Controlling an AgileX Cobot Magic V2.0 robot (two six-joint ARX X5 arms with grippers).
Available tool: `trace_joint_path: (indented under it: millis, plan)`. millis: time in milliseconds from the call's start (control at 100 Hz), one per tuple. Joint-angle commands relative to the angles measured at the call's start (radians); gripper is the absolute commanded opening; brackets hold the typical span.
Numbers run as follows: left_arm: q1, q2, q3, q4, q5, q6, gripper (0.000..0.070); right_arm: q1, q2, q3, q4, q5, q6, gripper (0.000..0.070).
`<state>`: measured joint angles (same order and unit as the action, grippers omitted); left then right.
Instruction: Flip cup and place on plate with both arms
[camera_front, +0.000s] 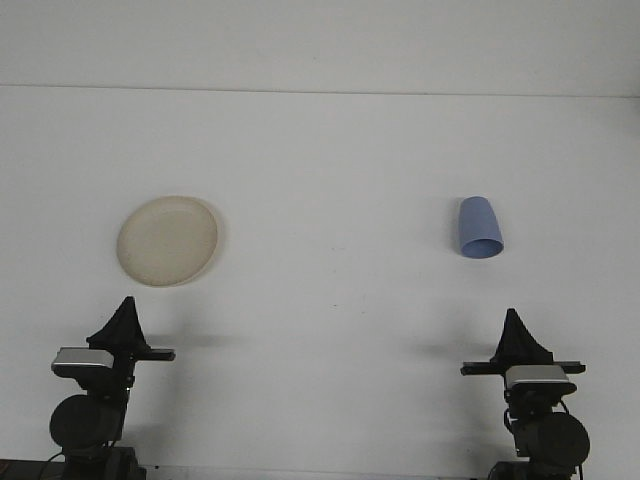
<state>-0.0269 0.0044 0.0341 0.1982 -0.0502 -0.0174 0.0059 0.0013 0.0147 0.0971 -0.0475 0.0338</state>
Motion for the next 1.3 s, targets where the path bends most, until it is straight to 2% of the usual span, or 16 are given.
trace_joint_path:
  millis: [0,320,500,770,1290]
  plan:
    - [0.002,-0.001,-0.020,0.012,-0.002,-0.002,0.0011,0.001,0.000,-0.002,0.015,0.003,0.012,0.0000]
    - [0.002,-0.001,-0.020,0.012,-0.002,-0.002,0.0011,0.001,0.000,0.004,0.012,-0.005,0.013,0.0000]
    - [0.002,-0.001,-0.020,0.013,-0.002,-0.002,0.0011,0.002,0.000,0.083,-0.078,-0.006,0.019,0.0000]
    - [0.002,-0.001,-0.020,0.012,-0.002,-0.002,0.0011,0.002,0.069,0.337,-0.306,-0.008,0.023,0.0000]
    - [0.002,-0.001,-0.020,0.012,-0.002,-0.002,0.0011,0.001,0.601,0.909,-0.909,-0.005,-0.023,0.0000]
